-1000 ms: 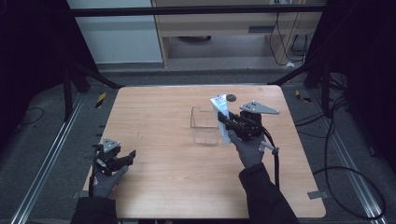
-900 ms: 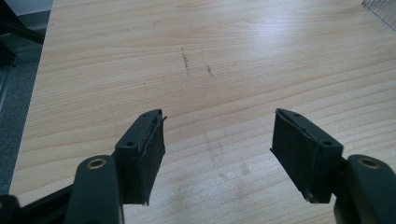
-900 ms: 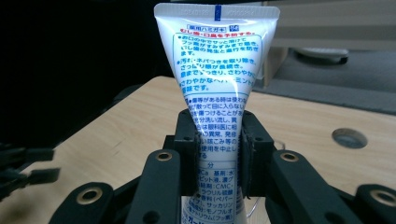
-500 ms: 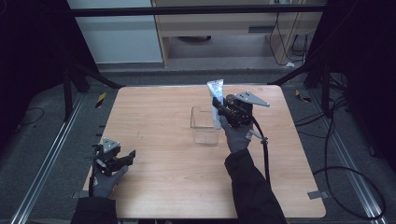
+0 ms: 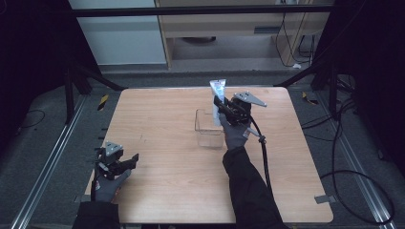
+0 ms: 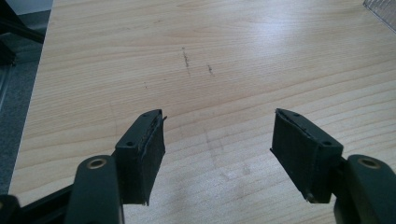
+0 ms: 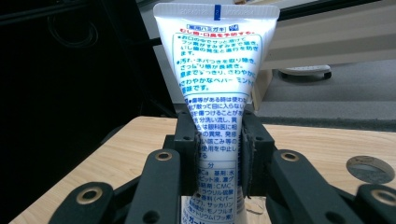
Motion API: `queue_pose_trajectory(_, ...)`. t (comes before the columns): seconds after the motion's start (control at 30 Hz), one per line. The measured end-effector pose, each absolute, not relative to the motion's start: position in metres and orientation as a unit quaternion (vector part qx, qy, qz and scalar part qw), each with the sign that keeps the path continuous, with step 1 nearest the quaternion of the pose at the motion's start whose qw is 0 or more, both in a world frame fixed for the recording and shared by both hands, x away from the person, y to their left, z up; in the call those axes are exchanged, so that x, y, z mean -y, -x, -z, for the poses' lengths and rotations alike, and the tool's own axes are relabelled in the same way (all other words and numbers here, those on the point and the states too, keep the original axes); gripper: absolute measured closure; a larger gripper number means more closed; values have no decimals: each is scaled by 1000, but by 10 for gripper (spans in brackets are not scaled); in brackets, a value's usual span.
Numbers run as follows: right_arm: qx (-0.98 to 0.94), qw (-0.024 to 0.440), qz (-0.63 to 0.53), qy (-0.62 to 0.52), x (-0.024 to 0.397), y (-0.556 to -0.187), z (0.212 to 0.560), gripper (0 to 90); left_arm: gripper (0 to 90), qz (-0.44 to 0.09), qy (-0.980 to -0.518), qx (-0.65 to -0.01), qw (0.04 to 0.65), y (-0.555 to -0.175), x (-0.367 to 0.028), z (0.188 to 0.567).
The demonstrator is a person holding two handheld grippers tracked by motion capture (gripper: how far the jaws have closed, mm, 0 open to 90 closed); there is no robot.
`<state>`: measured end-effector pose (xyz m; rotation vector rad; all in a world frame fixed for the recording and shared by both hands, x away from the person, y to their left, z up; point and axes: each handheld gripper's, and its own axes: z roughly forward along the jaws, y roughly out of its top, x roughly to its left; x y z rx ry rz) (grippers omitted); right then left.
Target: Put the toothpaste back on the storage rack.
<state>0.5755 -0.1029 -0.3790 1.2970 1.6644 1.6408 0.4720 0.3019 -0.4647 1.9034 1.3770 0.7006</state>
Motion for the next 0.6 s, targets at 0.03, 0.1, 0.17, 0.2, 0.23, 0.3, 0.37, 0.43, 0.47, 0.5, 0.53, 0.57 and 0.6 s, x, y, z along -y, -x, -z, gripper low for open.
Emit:
queue_pose_trajectory(0.03,-605,233,-597,-472,102,-577,380,724,333,-269,-730,-529,339,-472,-302,465)
queue_pose_trajectory(0.1,-604,234,-598,-472,100,-578,382,723,333,-269,-730,-529,339,-472,-303,465)
queue_pose_trajectory(0.17,-603,233,-597,-474,99,-580,384,723,332,-269,-730,-529,339,-472,-303,465)
queue_pose_trajectory(0.2,-602,233,-598,-475,99,-581,385,723,333,-269,-730,-529,339,-472,-302,465)
queue_pose_trajectory(0.23,-602,232,-598,-476,98,-582,386,723,332,-269,-730,-528,339,-472,-302,465)
queue_pose_trajectory(0.3,-603,231,-597,-477,97,-584,388,723,332,-269,-731,-528,339,-472,-302,465)
queue_pose_trajectory(0.37,-604,231,-594,-478,96,-585,391,723,333,-269,-730,-529,339,-472,-302,465)
queue_pose_trajectory(0.43,-607,230,-592,-478,95,-587,393,723,333,-268,-730,-529,339,-472,-303,465)
queue_pose_trajectory(0.47,-607,229,-591,-480,94,-587,394,723,333,-268,-730,-529,339,-472,-303,465)
queue_pose_trajectory(0.5,-608,230,-589,-479,94,-588,395,722,333,-268,-730,-529,339,-472,-302,465)
queue_pose_trajectory(0.53,-609,228,-588,-482,93,-588,396,722,333,-268,-730,-529,339,-472,-302,465)
queue_pose_trajectory(0.57,-609,229,-586,-483,93,-589,398,722,332,-269,-730,-529,339,-472,-302,465)
queue_pose_trajectory(0.6,-612,231,-583,-482,92,-589,399,722,333,-269,-730,-529,339,-472,-302,465)
